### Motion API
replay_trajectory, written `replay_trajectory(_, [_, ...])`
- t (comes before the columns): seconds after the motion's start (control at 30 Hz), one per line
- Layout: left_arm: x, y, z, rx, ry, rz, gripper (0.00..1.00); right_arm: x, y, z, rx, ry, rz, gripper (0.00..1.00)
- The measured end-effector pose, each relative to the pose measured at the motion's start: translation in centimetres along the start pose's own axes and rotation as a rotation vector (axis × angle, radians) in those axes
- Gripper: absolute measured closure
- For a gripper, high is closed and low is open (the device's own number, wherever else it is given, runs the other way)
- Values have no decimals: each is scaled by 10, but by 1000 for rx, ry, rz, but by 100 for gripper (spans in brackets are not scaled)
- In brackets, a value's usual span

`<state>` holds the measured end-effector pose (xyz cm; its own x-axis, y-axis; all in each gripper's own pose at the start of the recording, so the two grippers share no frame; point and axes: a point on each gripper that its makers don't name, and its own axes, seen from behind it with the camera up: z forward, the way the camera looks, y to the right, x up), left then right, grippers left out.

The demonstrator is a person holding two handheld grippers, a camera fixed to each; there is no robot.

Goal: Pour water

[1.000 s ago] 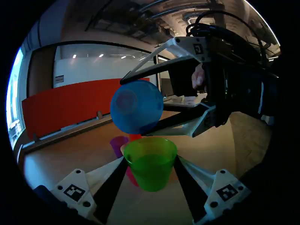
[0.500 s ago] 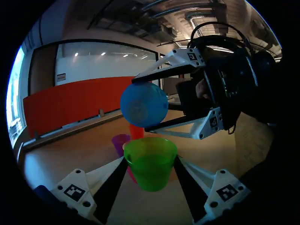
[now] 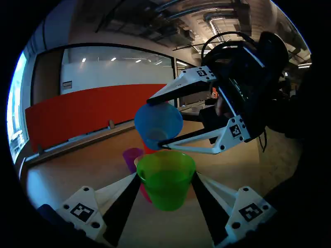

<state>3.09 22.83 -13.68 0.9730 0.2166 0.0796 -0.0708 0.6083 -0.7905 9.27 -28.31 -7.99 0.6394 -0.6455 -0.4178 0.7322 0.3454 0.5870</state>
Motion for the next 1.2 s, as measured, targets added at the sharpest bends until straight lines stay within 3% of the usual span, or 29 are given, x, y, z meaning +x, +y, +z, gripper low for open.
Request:
replay_trajectory(0.7, [3, -10, -5, 30, 21, -40, 15, -17, -10, -14, -5, 21, 529, 7])
replay_trajectory(0.9, [3, -13, -6, 41, 27, -52, 15, -16, -12, -16, -22, 34, 608, 7])
replay_trajectory(1.2, [4, -16, -8, 53, 37, -62, 15, -20, -6, -18, -69, 52, 679, 7])
